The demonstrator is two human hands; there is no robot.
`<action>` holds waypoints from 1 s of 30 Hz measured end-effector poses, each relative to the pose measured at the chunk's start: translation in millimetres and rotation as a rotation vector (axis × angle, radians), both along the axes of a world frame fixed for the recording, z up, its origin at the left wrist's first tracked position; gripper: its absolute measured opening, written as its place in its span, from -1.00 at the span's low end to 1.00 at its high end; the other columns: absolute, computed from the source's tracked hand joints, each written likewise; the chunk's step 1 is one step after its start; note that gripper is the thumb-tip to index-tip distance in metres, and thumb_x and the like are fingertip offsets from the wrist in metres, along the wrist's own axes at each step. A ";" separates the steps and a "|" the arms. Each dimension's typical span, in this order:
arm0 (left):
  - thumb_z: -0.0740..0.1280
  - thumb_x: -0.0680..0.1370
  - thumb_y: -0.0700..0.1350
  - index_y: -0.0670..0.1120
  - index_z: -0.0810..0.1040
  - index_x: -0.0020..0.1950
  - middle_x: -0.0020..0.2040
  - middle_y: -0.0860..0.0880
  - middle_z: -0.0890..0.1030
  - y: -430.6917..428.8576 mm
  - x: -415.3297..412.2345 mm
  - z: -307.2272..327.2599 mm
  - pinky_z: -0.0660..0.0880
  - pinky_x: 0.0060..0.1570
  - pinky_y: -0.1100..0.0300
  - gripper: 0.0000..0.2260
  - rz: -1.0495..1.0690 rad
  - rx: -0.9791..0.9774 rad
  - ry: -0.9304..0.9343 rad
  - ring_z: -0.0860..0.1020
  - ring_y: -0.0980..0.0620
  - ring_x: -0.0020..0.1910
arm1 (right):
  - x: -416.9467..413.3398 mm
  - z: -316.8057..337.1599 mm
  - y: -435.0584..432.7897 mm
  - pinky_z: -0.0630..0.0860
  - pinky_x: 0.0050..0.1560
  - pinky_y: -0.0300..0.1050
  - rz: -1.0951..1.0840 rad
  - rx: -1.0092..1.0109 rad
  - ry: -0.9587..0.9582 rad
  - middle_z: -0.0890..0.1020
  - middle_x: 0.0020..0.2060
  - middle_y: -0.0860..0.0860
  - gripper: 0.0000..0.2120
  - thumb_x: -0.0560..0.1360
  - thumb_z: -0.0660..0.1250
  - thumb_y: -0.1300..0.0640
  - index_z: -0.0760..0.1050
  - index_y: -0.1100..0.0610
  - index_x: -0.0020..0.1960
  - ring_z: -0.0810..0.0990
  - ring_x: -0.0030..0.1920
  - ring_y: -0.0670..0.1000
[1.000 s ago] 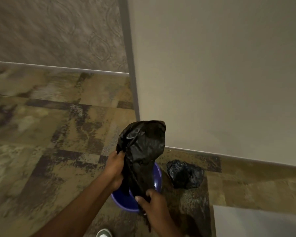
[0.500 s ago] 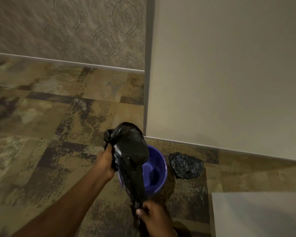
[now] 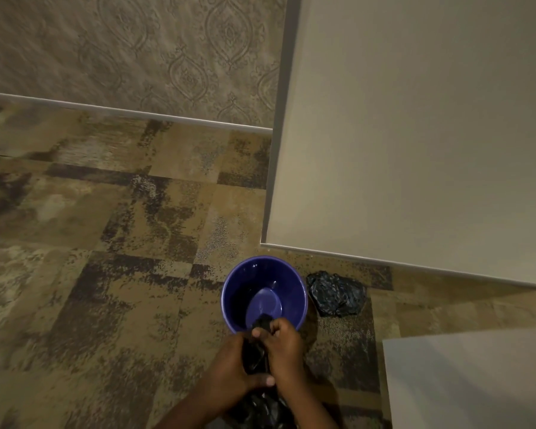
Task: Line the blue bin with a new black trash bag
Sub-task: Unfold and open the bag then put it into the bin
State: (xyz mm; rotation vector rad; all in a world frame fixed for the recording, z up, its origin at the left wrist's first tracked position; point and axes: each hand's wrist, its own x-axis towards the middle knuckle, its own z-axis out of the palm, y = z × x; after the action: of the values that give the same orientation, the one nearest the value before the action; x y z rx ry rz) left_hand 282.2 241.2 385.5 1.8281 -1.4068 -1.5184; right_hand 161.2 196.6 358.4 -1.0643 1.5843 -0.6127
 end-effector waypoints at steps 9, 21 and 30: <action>0.29 0.51 -0.25 0.17 0.63 -0.21 -0.24 0.14 0.66 -24.1 30.4 -12.8 0.48 -0.22 0.23 -0.68 0.210 -0.007 -0.236 0.61 0.19 -0.23 | -7.0 -0.3 -27.3 0.54 -0.24 -0.19 0.167 -0.013 0.097 0.61 -0.32 -0.06 -0.80 0.33 0.52 0.05 0.49 -0.01 -0.23 0.59 -0.26 -0.05; 0.17 0.56 -0.32 -0.18 0.60 -0.11 -0.39 -0.07 0.68 -67.7 45.3 -8.4 0.51 -0.51 0.23 -0.78 0.746 0.175 0.232 0.66 0.04 -0.43 | -25.2 4.7 -45.5 0.49 -0.18 -0.15 0.423 -0.212 0.688 0.66 -0.14 0.06 -0.88 0.51 0.25 0.24 0.55 0.12 -0.04 0.58 -0.15 0.03; 0.42 0.48 -0.09 -0.26 0.65 -0.18 -0.33 -0.14 0.70 -103.2 50.4 0.1 0.52 -0.41 0.19 -0.78 0.629 0.226 0.186 0.66 -0.05 -0.38 | -38.4 24.0 -66.6 0.64 -0.09 0.13 -0.438 0.417 -0.236 0.69 -0.09 0.22 -0.79 0.53 0.20 0.20 0.58 0.20 0.03 0.67 -0.07 0.23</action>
State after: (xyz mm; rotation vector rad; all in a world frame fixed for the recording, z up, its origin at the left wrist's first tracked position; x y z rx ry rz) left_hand 332.6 138.0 385.7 1.9392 -0.5086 -1.4847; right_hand 122.8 130.0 382.4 -0.3228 1.6483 -0.6326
